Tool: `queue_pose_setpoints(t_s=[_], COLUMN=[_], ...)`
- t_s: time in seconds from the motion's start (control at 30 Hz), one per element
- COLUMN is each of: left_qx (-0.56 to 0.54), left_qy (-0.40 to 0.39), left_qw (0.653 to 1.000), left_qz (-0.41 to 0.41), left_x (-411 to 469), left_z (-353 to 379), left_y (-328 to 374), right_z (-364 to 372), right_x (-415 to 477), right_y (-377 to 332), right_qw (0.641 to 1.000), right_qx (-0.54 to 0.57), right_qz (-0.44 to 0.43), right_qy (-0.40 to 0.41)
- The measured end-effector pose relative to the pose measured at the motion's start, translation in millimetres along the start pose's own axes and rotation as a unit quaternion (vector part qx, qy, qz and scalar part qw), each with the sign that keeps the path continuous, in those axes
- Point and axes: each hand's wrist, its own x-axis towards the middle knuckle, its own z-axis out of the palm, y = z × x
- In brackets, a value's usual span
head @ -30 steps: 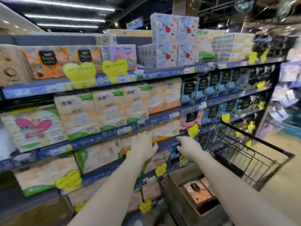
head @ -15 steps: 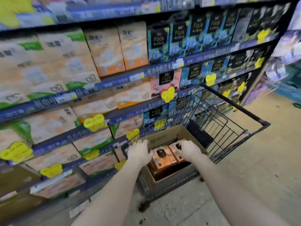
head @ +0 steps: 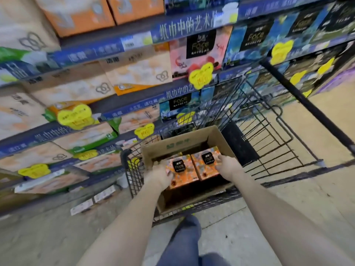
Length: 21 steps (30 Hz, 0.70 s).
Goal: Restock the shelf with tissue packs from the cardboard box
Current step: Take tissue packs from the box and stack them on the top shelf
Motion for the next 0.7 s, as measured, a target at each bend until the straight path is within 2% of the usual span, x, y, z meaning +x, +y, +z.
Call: queue_pose_setpoints(t_s=[0.17, 0.33, 0.53, 0.63, 0.7], left_qx=[-0.020, -0.118, -0.216, -0.307, -0.356], left_qy=[-0.021, -0.076, -0.098, -0.106, -0.073], left_qw=[0.999, 0.983, 0.948, 0.913, 0.889], left_qz=[-0.045, -0.121, -0.214, -0.246, -0.277], left_x=[52.0, 83.2, 105.9, 113.9, 120.1], left_z=[8.9, 44.1, 94.2, 112.6, 125.8], left_y=[6.0, 3.9, -2.8, 4.0, 4.8], right_z=[0.5, 10.5, 37.9, 45.3, 48.5], right_x=[59.1, 110.8, 165.7, 179.7, 183.9], right_y=[22.0, 39.6, 66.2, 74.5, 77.9], right_qw=[0.999, 0.997, 0.989, 0.979, 0.976], right_qx=[-0.012, -0.005, 0.069, 0.131, 0.158], right_qz=[0.020, 0.033, 0.074, 0.090, 0.092], right_qy=[-0.045, -0.074, -0.103, -0.131, -0.118])
